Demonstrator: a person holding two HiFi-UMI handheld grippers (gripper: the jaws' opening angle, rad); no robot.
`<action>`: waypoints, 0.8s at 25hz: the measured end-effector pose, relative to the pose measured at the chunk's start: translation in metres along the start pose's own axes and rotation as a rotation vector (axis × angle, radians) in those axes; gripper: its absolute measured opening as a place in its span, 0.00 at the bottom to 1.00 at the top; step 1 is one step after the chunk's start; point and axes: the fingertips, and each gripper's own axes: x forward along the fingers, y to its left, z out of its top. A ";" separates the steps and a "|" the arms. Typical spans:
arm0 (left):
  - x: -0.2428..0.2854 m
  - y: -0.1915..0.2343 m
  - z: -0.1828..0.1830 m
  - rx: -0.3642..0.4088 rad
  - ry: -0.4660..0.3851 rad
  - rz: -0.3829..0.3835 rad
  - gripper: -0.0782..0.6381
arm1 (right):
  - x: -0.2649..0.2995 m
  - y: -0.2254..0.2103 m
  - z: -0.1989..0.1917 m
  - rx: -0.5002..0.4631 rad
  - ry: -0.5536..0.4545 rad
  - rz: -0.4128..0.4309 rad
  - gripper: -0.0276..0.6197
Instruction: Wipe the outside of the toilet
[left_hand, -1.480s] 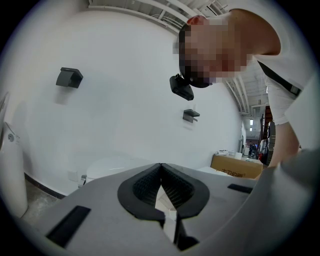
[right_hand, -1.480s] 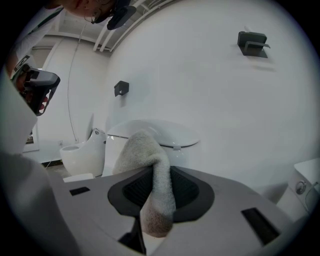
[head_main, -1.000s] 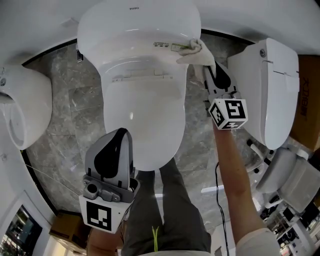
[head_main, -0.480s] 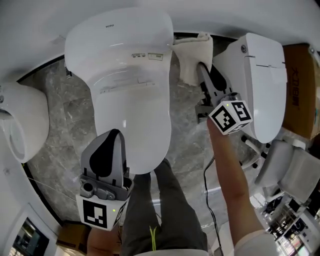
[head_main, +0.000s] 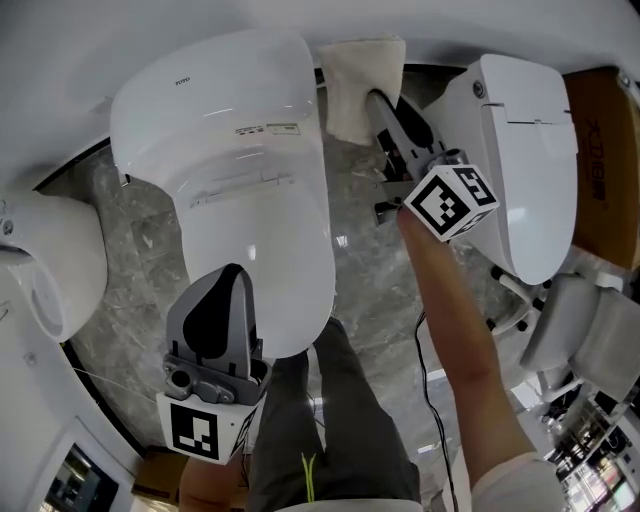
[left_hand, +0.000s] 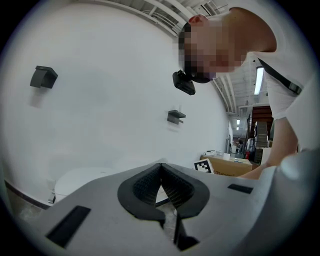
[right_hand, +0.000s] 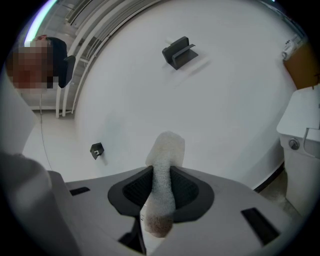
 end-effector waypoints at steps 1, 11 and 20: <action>0.004 0.000 -0.001 0.002 0.005 -0.001 0.13 | 0.004 -0.003 0.000 0.017 -0.001 0.005 0.22; 0.038 0.004 -0.003 0.007 0.024 -0.006 0.13 | 0.028 -0.017 -0.003 0.053 0.031 0.047 0.22; 0.048 0.020 -0.030 -0.006 0.053 0.010 0.13 | 0.060 -0.045 -0.048 0.032 0.125 0.055 0.22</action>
